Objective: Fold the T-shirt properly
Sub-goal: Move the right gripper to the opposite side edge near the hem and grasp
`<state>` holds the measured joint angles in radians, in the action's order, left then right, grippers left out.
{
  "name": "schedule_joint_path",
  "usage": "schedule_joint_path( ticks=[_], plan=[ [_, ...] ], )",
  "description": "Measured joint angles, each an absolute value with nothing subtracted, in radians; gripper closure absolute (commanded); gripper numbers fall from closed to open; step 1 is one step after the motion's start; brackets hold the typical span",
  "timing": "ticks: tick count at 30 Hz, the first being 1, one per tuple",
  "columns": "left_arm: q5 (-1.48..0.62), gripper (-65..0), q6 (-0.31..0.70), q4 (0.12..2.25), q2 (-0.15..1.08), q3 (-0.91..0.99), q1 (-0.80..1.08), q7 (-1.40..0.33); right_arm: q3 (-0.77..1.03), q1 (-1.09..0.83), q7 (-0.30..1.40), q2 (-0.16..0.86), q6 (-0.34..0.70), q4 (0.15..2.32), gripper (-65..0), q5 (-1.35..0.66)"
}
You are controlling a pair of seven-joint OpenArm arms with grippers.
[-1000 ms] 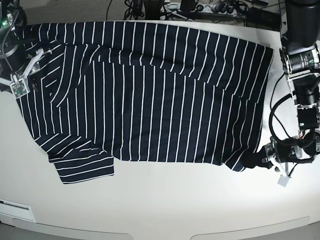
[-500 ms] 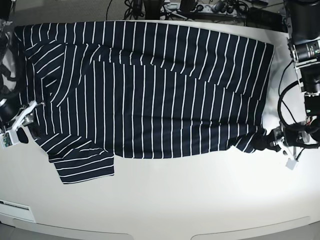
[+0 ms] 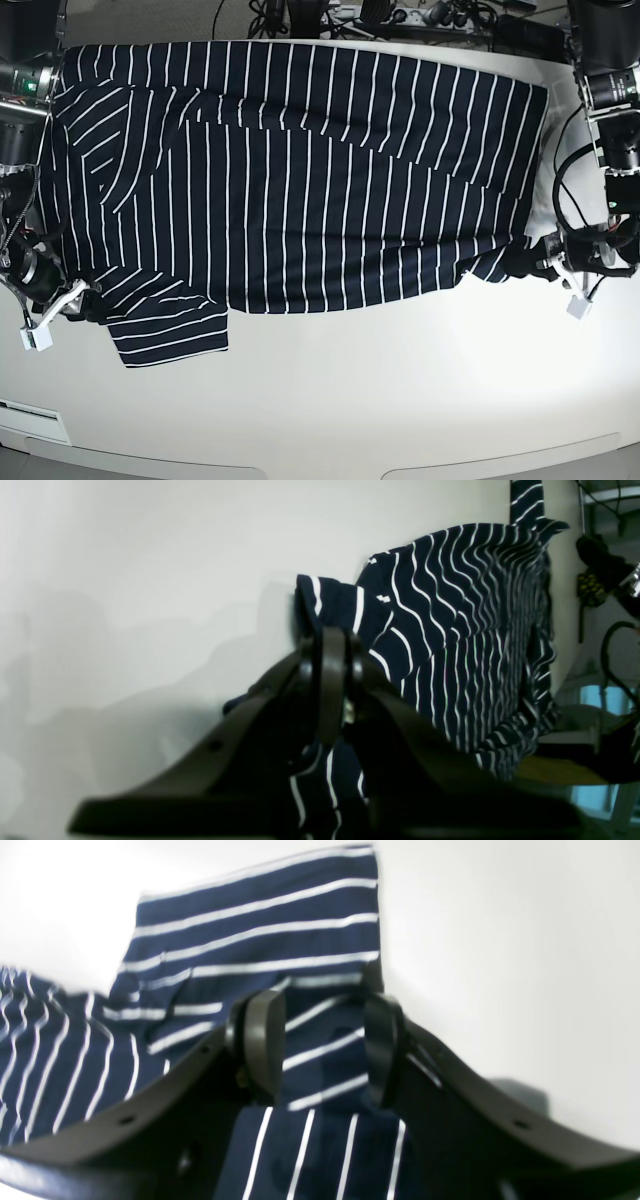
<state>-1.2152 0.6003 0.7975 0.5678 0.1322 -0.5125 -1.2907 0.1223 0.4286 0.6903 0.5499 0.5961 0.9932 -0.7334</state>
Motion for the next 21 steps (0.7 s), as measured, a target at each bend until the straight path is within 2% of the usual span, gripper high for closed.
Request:
schedule_joint_path(
  ticks=[17, 21],
  plan=[
    [-1.216, 0.0, 0.6, 0.797, 0.568, 0.132, -0.513, -1.291, 0.122, 0.477, 0.606, 0.5, 0.538, 0.965, -30.5, -0.584],
    [-1.216, 0.0, 0.6, 0.797, 0.568, 0.132, -0.513, -1.291, 0.122, 0.453, 0.55, 0.48, 0.471, 0.965, -30.5, -0.503]
  ],
)
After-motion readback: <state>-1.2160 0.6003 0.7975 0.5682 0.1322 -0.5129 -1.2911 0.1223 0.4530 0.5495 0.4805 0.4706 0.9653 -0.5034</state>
